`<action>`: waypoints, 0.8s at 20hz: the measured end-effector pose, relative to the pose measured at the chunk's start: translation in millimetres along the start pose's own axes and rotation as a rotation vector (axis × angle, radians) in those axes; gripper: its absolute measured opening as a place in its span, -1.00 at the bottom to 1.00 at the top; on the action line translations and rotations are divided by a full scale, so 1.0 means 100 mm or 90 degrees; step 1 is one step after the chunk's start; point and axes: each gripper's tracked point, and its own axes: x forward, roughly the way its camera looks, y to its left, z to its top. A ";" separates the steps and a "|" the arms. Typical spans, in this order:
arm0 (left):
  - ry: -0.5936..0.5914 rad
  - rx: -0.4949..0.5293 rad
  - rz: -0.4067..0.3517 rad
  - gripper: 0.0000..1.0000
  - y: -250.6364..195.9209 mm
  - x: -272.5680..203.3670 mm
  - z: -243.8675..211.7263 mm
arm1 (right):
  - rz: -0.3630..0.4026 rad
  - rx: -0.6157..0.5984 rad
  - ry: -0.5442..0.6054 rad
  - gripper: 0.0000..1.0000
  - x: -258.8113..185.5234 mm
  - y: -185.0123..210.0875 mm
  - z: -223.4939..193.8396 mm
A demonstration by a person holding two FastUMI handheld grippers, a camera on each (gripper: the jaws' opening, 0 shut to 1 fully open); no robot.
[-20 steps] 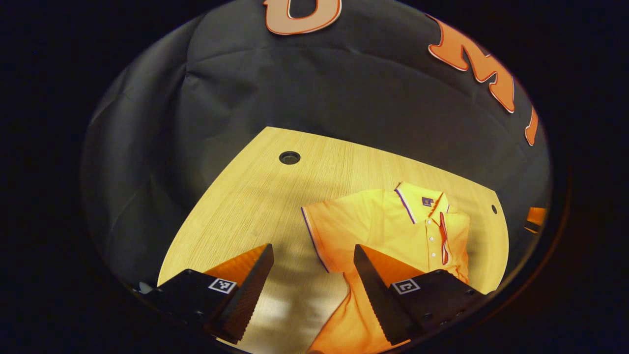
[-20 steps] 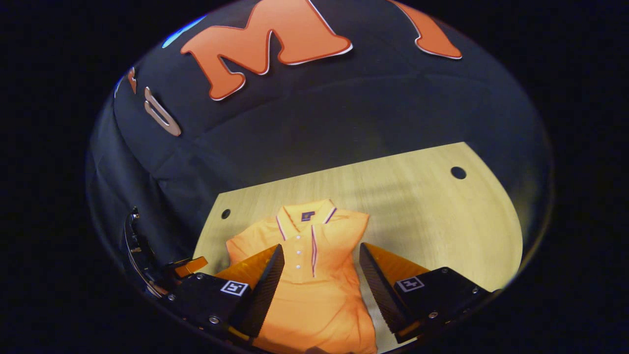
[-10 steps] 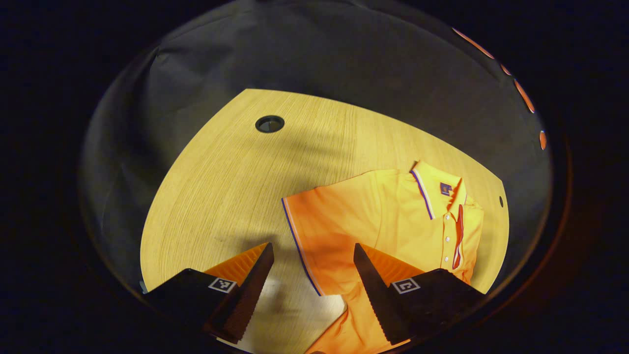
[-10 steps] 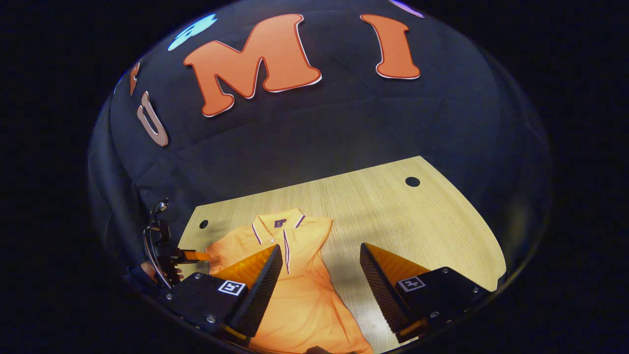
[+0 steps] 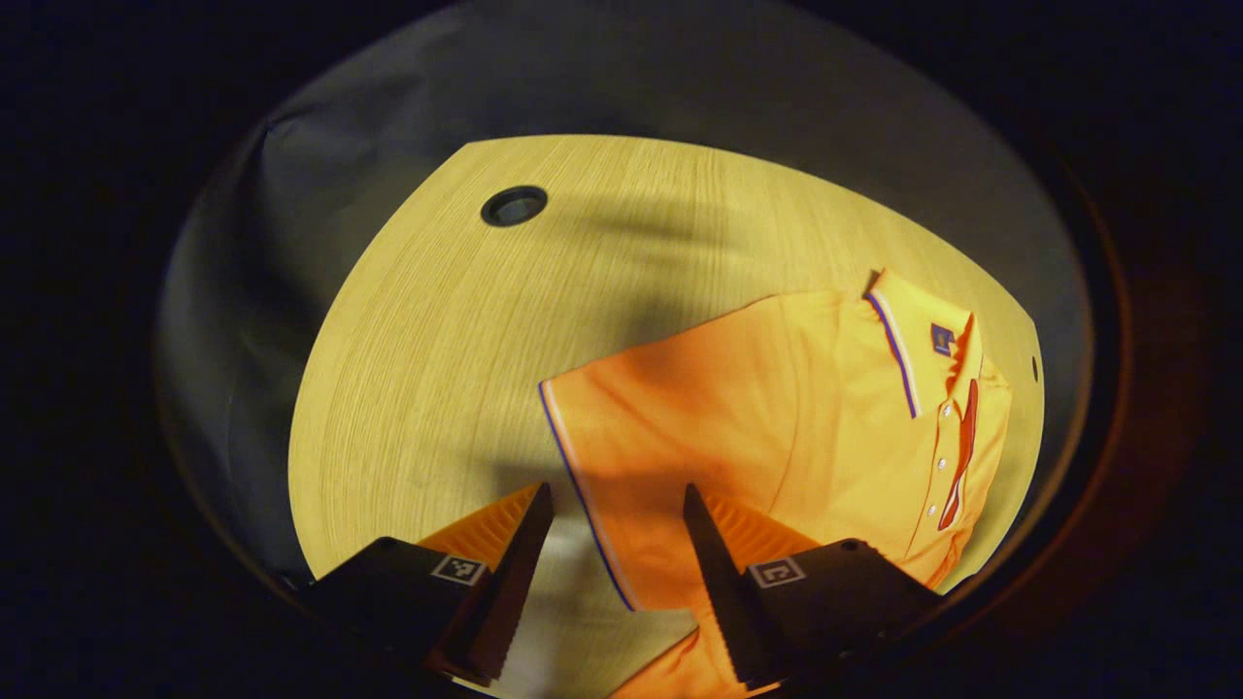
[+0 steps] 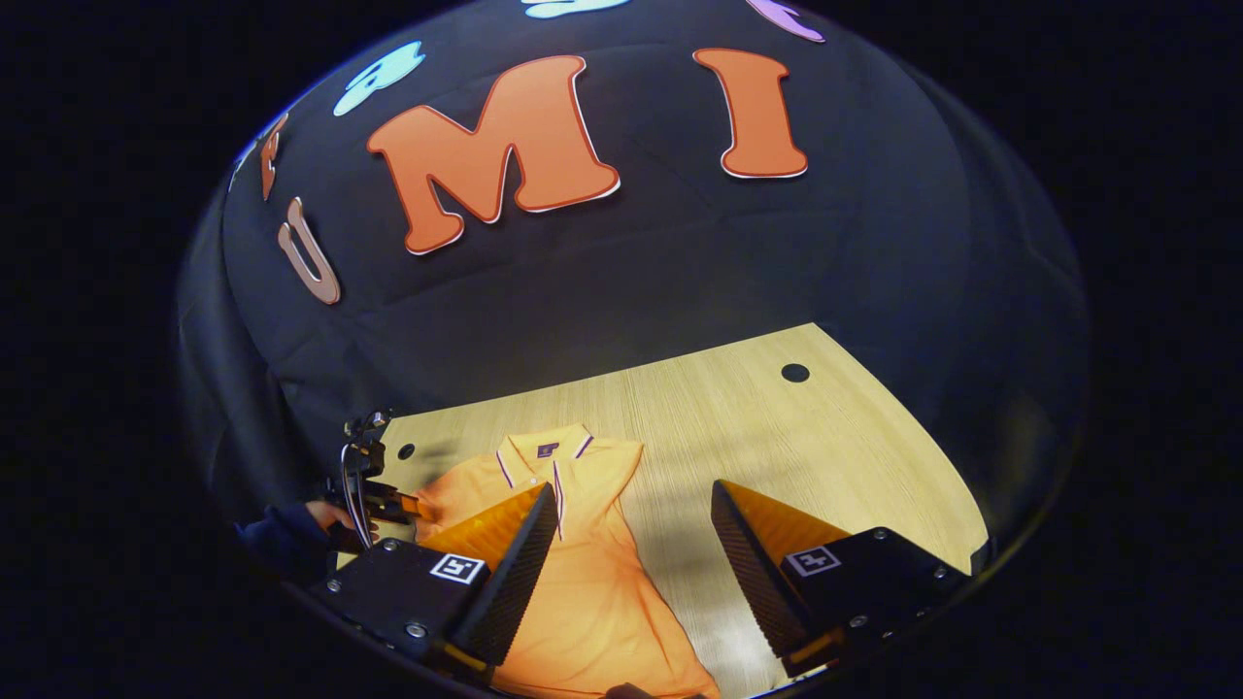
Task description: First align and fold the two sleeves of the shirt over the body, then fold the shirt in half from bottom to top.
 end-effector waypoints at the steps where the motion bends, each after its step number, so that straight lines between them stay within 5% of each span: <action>1: -0.011 0.008 -0.007 0.49 -0.02 0.02 0.04 | -0.005 -0.002 0.000 0.94 0.00 -0.05 0.00; 3: -0.009 0.014 -0.006 -0.57 -0.08 0.04 0.04 | -0.005 -0.004 0.007 0.93 -0.01 -0.13 -0.03; 4: -0.015 0.016 -0.011 -0.72 -0.09 0.02 0.05 | -0.005 -0.004 0.009 0.93 -0.01 -0.16 -0.05; 16: -0.150 0.129 -0.069 -0.73 -0.76 -0.80 0.45 | 0.039 0.027 0.019 0.94 0.09 -0.12 -0.04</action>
